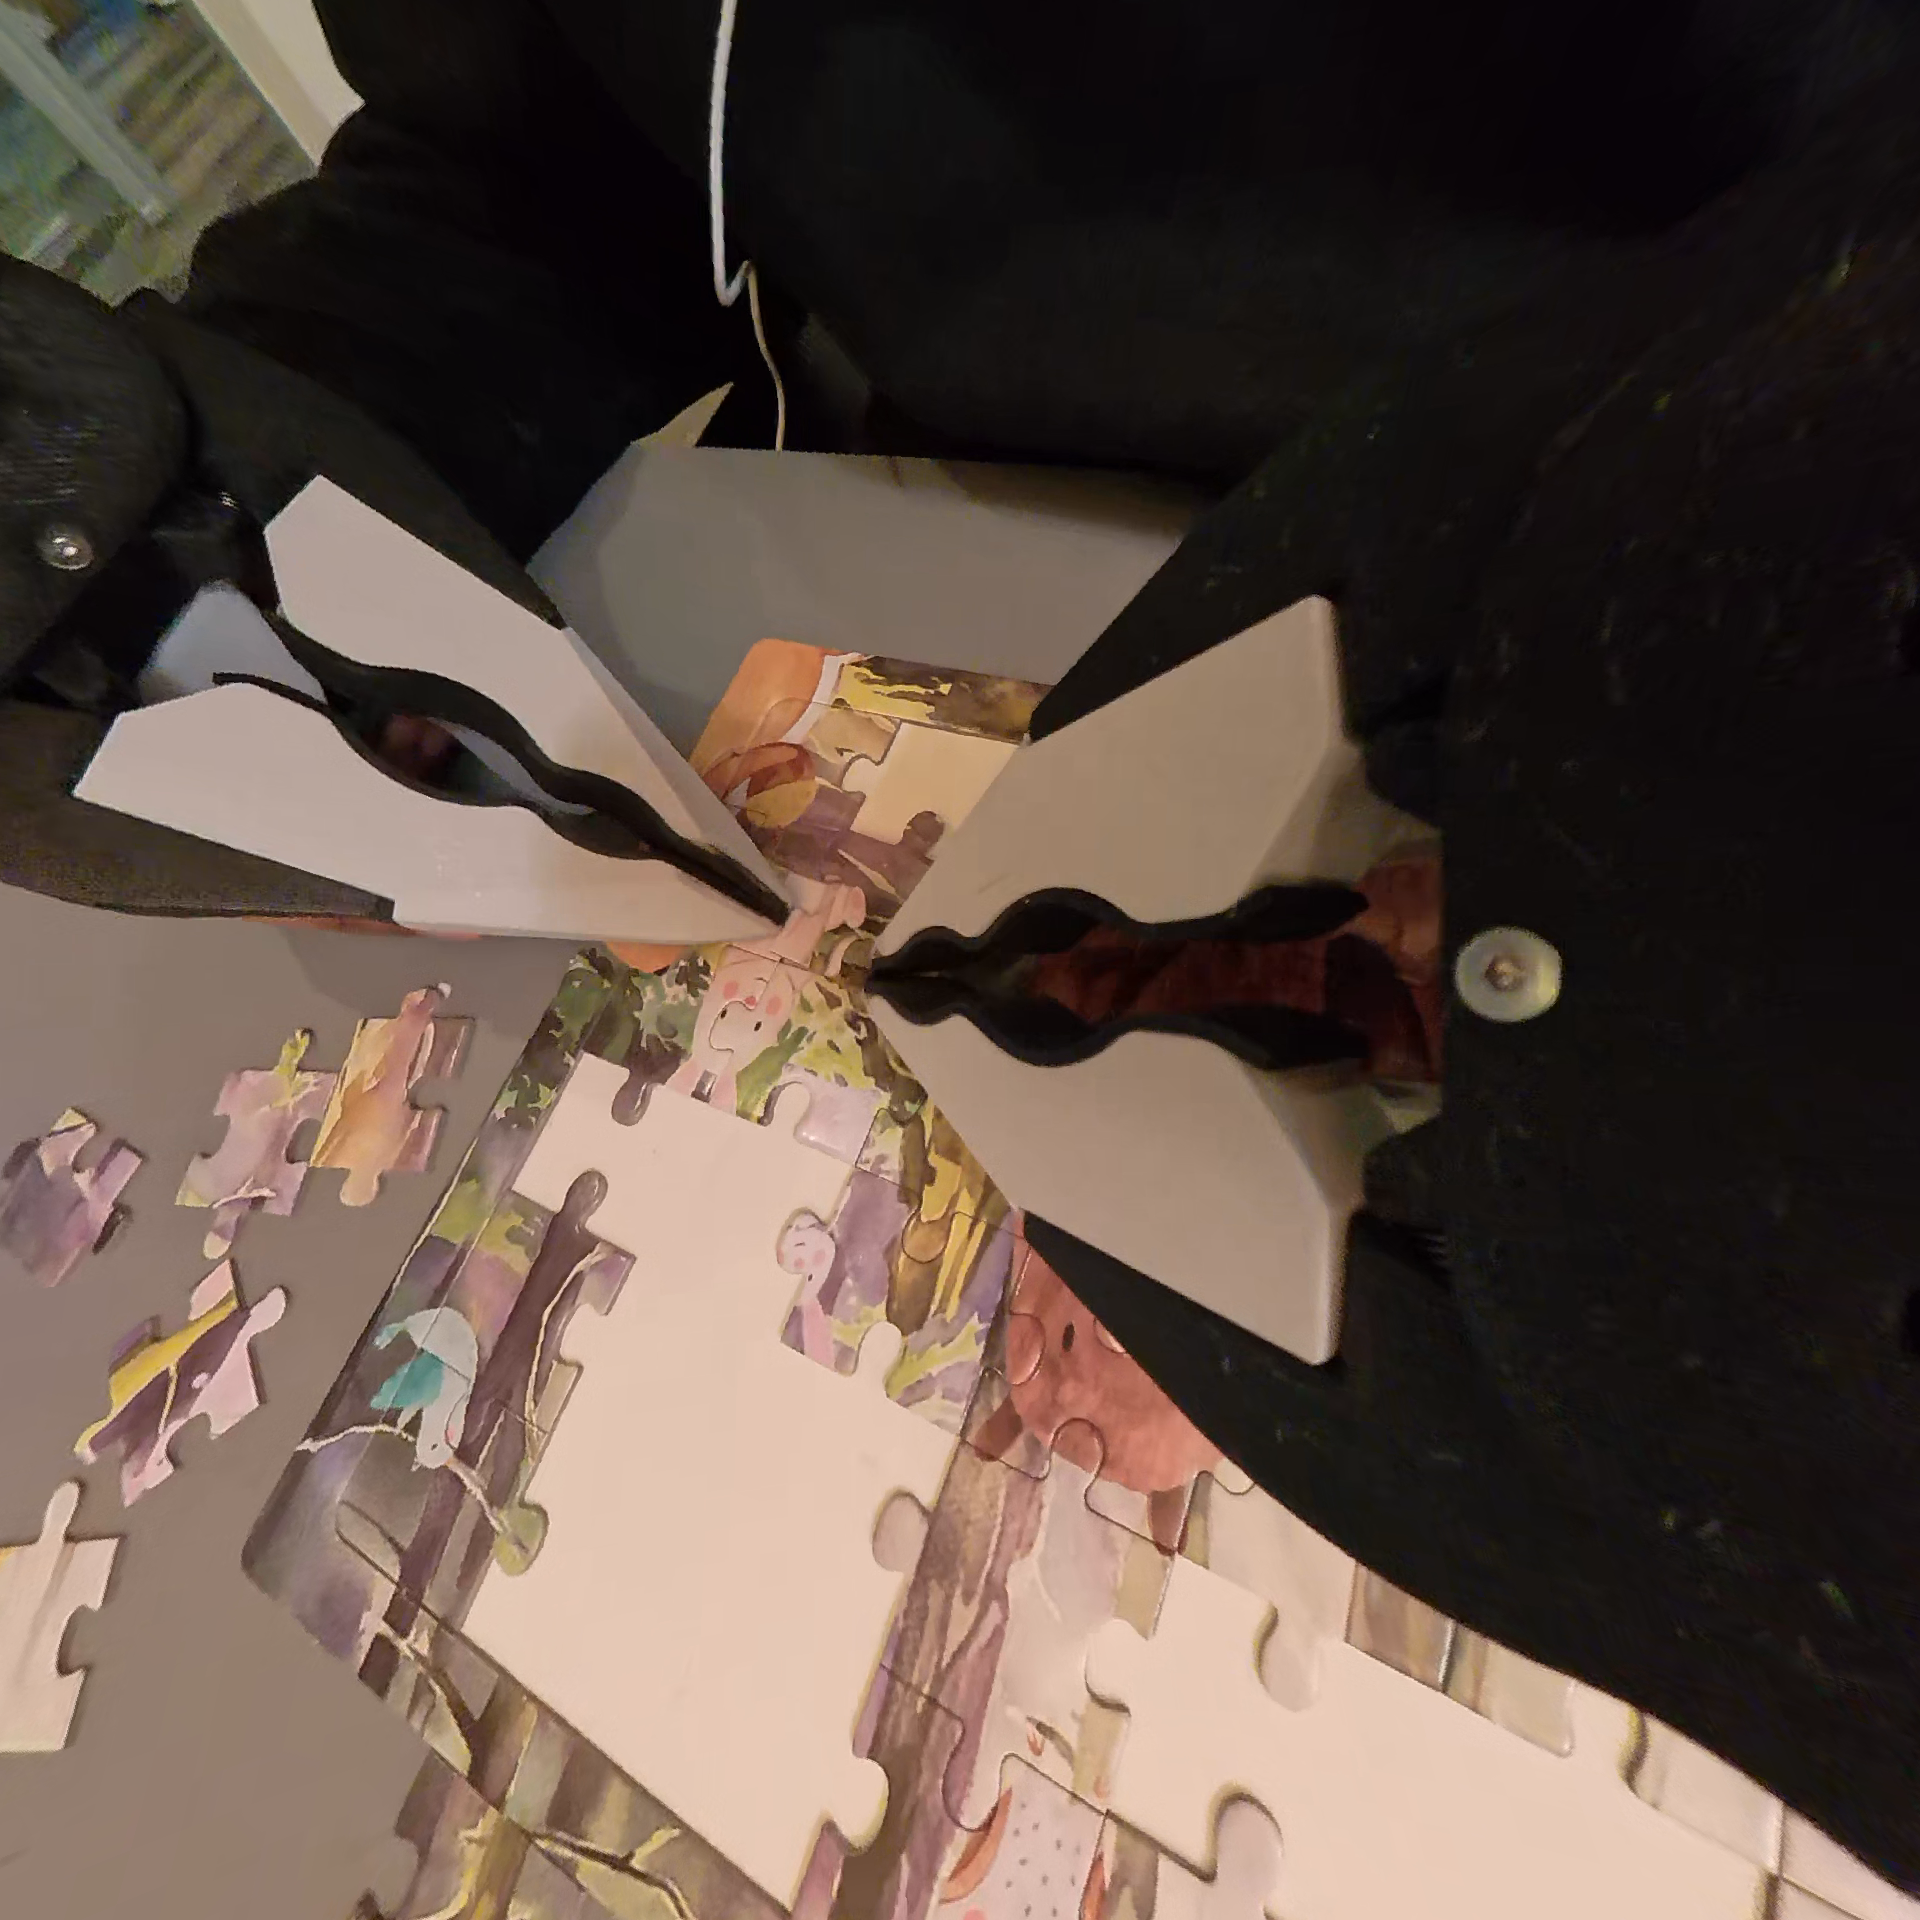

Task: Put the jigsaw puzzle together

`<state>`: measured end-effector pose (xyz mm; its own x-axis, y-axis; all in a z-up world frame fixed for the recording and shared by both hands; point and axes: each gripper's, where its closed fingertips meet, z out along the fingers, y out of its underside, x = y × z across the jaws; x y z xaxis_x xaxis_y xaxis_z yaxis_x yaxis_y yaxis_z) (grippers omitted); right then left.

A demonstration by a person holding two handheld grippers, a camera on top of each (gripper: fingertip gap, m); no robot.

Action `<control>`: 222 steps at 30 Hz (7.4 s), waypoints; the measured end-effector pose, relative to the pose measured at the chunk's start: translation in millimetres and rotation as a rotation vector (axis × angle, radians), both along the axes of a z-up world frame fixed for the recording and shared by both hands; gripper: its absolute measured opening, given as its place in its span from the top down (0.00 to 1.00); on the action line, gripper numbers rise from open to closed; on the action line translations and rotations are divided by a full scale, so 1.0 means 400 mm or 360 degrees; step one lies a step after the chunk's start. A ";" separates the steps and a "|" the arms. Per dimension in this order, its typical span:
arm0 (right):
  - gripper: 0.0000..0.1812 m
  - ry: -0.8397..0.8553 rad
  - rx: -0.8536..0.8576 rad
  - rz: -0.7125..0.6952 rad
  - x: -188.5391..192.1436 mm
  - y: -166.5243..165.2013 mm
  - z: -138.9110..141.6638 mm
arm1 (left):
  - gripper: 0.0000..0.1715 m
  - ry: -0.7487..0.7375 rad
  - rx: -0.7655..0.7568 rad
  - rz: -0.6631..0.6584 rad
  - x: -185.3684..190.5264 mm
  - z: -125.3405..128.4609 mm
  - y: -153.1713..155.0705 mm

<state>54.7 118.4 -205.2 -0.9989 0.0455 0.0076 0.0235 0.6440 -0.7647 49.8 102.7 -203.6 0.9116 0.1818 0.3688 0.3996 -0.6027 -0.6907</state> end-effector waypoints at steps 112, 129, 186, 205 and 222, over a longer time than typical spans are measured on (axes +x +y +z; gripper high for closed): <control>1.00 0.0290 -0.0673 -0.0949 -0.446 0.188 0.244 | 1.00 0.0657 0.0080 0.0450 -0.383 0.115 -0.223; 1.00 0.0184 -0.0434 -0.0952 -0.452 0.144 0.137 | 1.00 0.0593 0.0060 0.0532 -0.413 0.087 -0.255; 0.87 -0.0018 -0.0198 -0.0892 -0.387 0.247 0.097 | 1.00 0.0690 -0.0035 0.0546 -0.425 0.065 -0.258; 0.72 -0.0159 0.0105 -0.0680 -0.309 0.241 -0.001 | 1.00 0.0680 -0.0089 0.0516 -0.423 0.039 -0.254; 0.78 -0.0073 0.0123 -0.0701 -0.324 0.241 -0.008 | 1.00 0.0704 -0.0144 0.0487 -0.419 0.024 -0.249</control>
<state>-75.0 214.7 -208.4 -0.8837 0.4678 -0.0164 0.3413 0.6200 -0.7064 -117.9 3.0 -194.2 0.8766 0.4765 -0.0673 0.2491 -0.5691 -0.7836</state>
